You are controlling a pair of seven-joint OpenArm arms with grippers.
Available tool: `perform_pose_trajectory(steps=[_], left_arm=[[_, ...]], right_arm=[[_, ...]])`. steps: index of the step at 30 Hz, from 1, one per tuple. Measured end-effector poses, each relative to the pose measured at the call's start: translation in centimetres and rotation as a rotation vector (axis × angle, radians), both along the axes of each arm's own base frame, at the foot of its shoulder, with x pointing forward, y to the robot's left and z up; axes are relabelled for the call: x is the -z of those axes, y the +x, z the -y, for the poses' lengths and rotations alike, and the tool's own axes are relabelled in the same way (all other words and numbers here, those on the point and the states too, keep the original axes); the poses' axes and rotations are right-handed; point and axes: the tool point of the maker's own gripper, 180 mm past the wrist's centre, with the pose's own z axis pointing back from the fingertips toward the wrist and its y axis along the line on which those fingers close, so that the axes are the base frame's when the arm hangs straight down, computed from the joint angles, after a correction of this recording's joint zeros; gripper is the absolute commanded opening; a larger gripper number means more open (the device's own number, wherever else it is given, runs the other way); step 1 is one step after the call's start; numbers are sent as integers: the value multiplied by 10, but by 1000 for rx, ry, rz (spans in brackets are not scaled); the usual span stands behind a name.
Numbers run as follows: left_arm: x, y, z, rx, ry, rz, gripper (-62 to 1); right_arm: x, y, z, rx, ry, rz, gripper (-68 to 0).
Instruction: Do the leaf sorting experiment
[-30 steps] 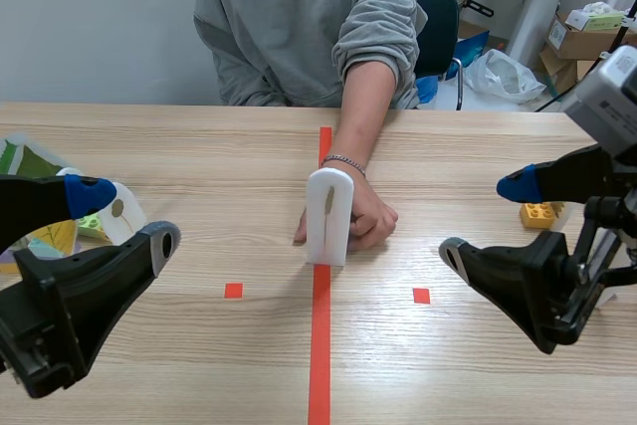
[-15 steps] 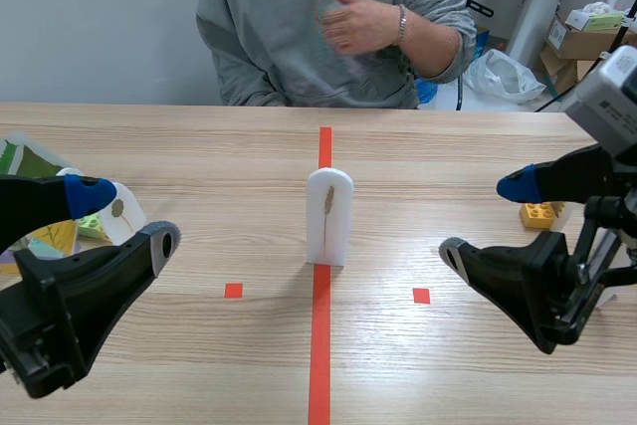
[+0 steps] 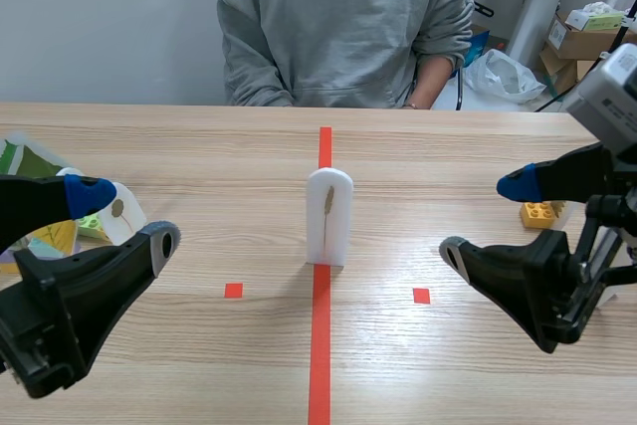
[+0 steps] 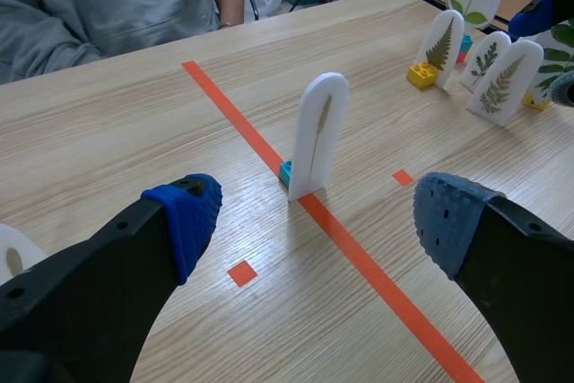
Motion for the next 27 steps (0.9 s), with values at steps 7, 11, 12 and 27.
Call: perform_pose_trajectory(steps=[7,11,12,27], left_arm=[[0,0,0,0,1,-2,-142],[1,0,0,1,2,-2,-142],[0,0,0,1,2,-2,-142],[23,26,-10,22,60,-5,-142]], right_arm=[[0,0,0,0,0,0,-142],[0,0,0,0,0,0,-142],[0,0,0,0,0,0,-142],[9,-9,9,37,43,-46,-142]])
